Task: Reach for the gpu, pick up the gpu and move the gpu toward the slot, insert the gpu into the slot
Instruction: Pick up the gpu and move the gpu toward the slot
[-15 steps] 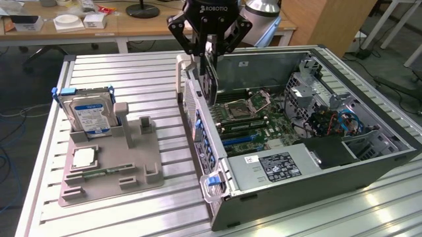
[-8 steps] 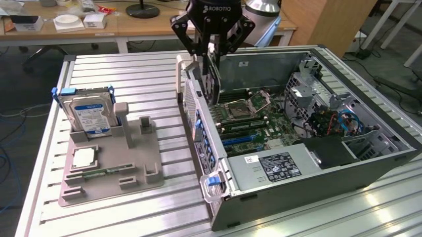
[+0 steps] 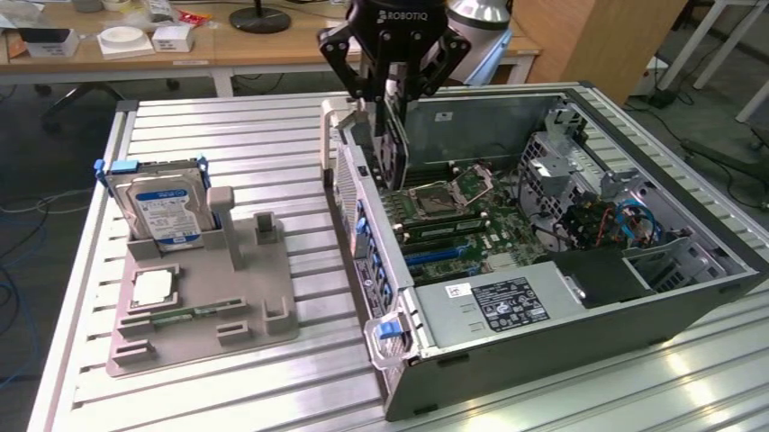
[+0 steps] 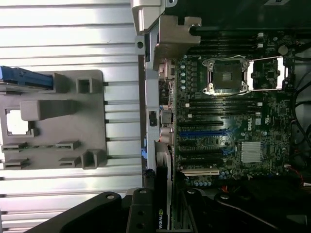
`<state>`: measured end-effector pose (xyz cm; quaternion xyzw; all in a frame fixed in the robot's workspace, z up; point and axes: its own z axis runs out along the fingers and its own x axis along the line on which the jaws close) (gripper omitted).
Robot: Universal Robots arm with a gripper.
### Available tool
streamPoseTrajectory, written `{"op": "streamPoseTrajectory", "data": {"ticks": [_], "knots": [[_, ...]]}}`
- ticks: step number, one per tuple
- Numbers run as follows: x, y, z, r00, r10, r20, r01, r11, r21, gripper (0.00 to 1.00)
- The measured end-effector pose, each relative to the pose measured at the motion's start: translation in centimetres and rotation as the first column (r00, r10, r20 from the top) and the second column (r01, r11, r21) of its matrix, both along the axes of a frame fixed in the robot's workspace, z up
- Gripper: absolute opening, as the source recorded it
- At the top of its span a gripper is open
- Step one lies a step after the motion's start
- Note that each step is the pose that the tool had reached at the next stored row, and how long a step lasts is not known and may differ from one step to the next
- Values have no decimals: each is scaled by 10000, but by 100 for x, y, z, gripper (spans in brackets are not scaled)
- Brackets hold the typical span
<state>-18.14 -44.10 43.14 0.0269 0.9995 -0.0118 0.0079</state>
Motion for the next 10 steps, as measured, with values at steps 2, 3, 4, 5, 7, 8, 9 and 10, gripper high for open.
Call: {"op": "streamPoseTrajectory", "data": {"ticks": [2,3,4,5,7,8,9,10], "knots": [[14,0,0,10000,-10,0,10,10000,0,26],[21,0,0,10000,-14,0,14,10000,0,26],[29,0,0,10000,-19,-1,19,10000,0,26],[36,0,0,10000,-24,0,24,10000,0,26],[49,0,0,10000,-33,0,33,10000,0,26],[55,0,0,10000,-38,0,38,10000,0,26],[62,0,0,10000,-44,0,44,10000,0,26],[70,0,0,10000,-49,0,49,10000,0,26]]}}
